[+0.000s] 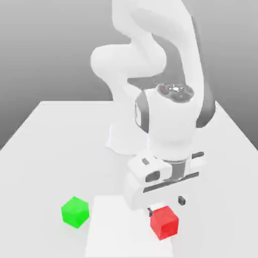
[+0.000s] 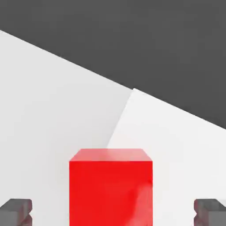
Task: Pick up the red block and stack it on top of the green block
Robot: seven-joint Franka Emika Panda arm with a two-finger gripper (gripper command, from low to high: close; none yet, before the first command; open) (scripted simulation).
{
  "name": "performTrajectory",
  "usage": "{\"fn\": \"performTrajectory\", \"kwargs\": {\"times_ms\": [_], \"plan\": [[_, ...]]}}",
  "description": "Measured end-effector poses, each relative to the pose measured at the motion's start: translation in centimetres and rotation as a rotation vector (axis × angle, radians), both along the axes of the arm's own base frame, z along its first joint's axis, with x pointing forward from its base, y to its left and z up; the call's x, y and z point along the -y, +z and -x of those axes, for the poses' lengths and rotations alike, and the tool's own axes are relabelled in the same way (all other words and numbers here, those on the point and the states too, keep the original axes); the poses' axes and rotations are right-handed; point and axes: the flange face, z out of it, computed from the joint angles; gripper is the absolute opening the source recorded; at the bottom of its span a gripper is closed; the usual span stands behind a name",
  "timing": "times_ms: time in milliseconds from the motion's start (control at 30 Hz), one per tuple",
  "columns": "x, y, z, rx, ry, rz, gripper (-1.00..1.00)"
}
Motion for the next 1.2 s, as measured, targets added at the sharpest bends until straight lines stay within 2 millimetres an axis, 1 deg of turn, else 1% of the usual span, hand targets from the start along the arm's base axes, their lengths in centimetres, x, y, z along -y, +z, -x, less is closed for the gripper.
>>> {"fn": "performTrajectory", "kwargs": {"times_ms": [33, 200, 233, 267, 333, 433, 467, 500, 567, 667, 767, 867, 933, 1067, 1100, 1200], "plan": [[0.0, -1.0, 0.1, 0.000, 0.000, 0.000, -1.00], [0.0, -1.0, 0.1, -0.001, -0.001, 0.001, -1.00], [0.0, -1.4, 0.1, -0.001, -0.001, 0.001, -1.00], [0.0, -1.1, 0.1, -0.001, 0.000, 0.001, -1.00], [0.0, 0.6, 0.0, -0.001, 0.000, 0.001, -1.00], [0.0, 3.9, 0.1, -0.001, 0.000, 0.001, -1.00], [0.7, 4.7, 0.1, 0.000, -0.018, 0.003, -1.00], [2.3, 5.2, 0.0, 0.002, -0.062, 0.006, -1.00], [6.6, 6.1, 0.0, 0.004, -0.179, 0.014, -1.00], [12.5, 7.1, 0.8, 0.006, -0.350, 0.019, -1.00], [17.7, 7.9, 2.4, 0.005, -0.514, 0.016, -1.00], [22.3, 8.6, 4.6, 0.001, -0.671, 0.005, -1.00], [22.7, 7.6, 4.8, 0.001, -0.693, -0.001, -1.00], [22.7, 3.8, 4.8, 0.000, -0.696, -0.002, -1.00], [22.8, 2.8, 4.9, 0.000, -0.698, -0.001, 1.00], [22.8, 2.8, 4.9, 0.000, -0.698, -0.001, 1.00]]}}
